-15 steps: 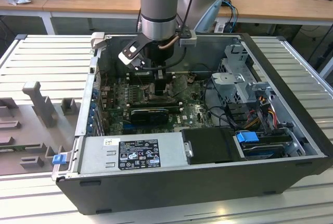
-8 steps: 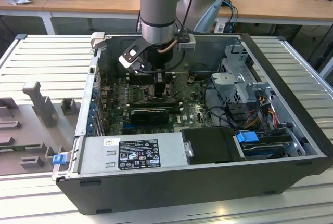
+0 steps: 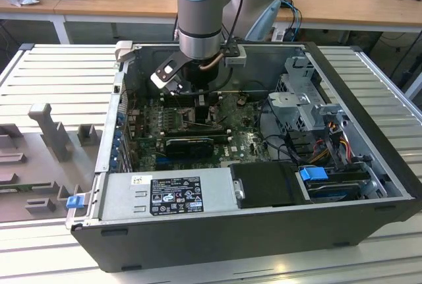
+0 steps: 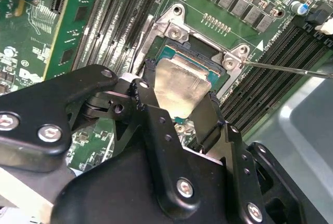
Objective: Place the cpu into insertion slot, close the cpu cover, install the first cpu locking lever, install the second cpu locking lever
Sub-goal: 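Place the cpu into insertion slot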
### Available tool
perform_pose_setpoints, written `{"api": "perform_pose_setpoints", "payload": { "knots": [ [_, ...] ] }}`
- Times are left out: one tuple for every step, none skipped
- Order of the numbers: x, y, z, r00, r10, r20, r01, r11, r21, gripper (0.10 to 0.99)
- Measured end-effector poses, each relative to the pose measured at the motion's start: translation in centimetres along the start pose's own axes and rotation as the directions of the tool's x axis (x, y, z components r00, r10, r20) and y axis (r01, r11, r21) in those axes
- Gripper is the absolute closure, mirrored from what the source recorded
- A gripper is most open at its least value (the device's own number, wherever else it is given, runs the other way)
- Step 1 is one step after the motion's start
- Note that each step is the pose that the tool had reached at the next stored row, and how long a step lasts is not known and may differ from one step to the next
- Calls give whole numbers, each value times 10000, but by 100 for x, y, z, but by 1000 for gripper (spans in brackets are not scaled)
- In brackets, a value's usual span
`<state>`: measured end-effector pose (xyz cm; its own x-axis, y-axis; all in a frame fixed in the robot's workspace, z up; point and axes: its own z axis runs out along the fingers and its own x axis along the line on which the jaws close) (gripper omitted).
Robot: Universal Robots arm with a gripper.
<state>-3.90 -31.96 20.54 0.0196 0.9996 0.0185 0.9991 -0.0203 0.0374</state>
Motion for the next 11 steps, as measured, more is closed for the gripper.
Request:
{"api": "perform_pose_setpoints", "payload": {
  "knots": [
    [8, 0, 15, 10000, -40, 1, 40, 10000, 1, 557],
    [9, -1, 29, 10000, -48, 0, 48, 10000, 2, 557],
    [9, -2, 36, 10000, -49, -1, 49, 10000, 2, 557],
    [9, -2, 38, 10000, -48, 1, 48, 10000, 3, 557],
    [9, -2, 38, 10000, -48, 2, 48, 10000, 3, 557],
    [9, -2, 38, 10000, -48, 2, 48, 10000, 3, 557],
    [9, -2, 38, 10000, -48, 1, 48, 10000, 3, 557],
    [9, -2, 39, 10000, -48, 1, 48, 10000, 2, 557],
    [9, -2, 39, 10000, -48, 0, 48, 10000, 2, 557],
    [9, -2, 39, 10000, -48, 0, 48, 10000, 2, 545],
    [9, -2, 39, 10000, -48, 0, 48, 10000, 2, 482]
  ]
}}
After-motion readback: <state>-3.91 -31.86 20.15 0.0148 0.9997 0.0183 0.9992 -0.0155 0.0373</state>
